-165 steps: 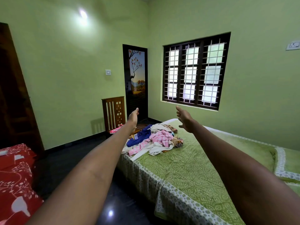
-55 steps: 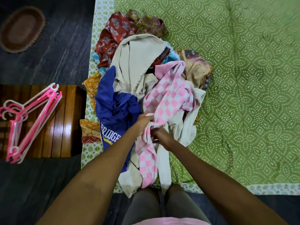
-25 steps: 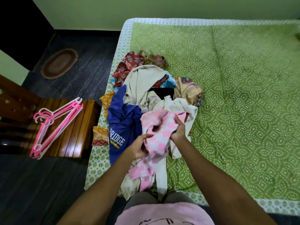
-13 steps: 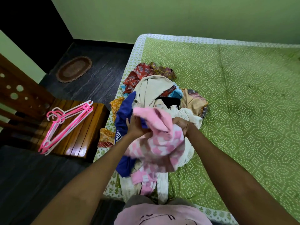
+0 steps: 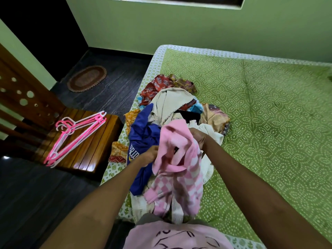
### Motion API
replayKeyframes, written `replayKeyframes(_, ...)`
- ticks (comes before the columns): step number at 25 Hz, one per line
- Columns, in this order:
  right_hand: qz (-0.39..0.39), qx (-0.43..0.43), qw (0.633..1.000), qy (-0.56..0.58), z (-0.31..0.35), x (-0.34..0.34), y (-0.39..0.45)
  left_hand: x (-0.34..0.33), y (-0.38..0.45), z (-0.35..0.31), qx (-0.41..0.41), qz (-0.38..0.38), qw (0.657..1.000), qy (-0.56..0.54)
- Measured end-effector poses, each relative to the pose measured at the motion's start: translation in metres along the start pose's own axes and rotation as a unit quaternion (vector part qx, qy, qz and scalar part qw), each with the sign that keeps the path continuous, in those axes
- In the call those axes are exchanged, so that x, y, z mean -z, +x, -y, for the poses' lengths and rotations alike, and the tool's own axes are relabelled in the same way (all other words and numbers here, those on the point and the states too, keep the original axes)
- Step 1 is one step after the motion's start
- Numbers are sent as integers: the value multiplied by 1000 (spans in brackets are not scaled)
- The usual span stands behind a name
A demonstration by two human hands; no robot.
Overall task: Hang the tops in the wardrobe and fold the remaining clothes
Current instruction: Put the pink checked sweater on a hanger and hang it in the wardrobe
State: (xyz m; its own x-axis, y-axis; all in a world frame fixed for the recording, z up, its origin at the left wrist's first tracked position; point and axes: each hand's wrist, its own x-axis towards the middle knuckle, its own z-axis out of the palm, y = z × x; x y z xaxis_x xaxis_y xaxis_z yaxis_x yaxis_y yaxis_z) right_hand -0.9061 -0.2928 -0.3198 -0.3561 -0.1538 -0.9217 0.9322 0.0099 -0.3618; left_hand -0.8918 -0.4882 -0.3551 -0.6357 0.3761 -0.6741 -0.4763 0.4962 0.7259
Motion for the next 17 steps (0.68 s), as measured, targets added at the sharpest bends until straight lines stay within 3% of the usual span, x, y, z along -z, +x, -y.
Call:
replayKeyframes(1,39,14,996,77,0,-3,-8,1,4,3,0,-13,1000,7)
replayKeyframes(3,92,158,971,153,7,5,-8,3,8,7,12,-58,998,5)
replayKeyframes(5,78,166,973,142,2,23,-14,7,7,12,31,-130,989,-57)
replayKeyframes(7,-34,184,982,-14,3,30,-4,11,-1,15,81,-160,974,-141)
replayKeyframes(8,-56,152,980,-111,2,33,-2,12,-4,17,106,-156,970,-154)
replayKeyframes(9,-48,98,973,-204,-1,35,-2,14,-10,17,161,-113,970,-142)
replayKeyframes(10,-13,33,954,-298,-3,36,-5,21,-22,14,195,-95,975,-51)
replayKeyframes(11,23,-16,928,-372,-4,35,-12,31,-21,15,233,-105,965,-57)
replayKeyframes(12,50,-51,909,-411,-3,34,-20,37,-18,22,234,-141,953,-129)
replayKeyframes(13,65,-57,897,-434,0,32,-24,44,-20,20,178,-177,951,-181)
replayKeyframes(14,70,-48,894,-439,6,32,-26,50,-21,16,148,-196,957,-154)
replayKeyframes(17,-35,100,941,-321,21,40,-7,63,-33,-1,123,-212,965,-96)
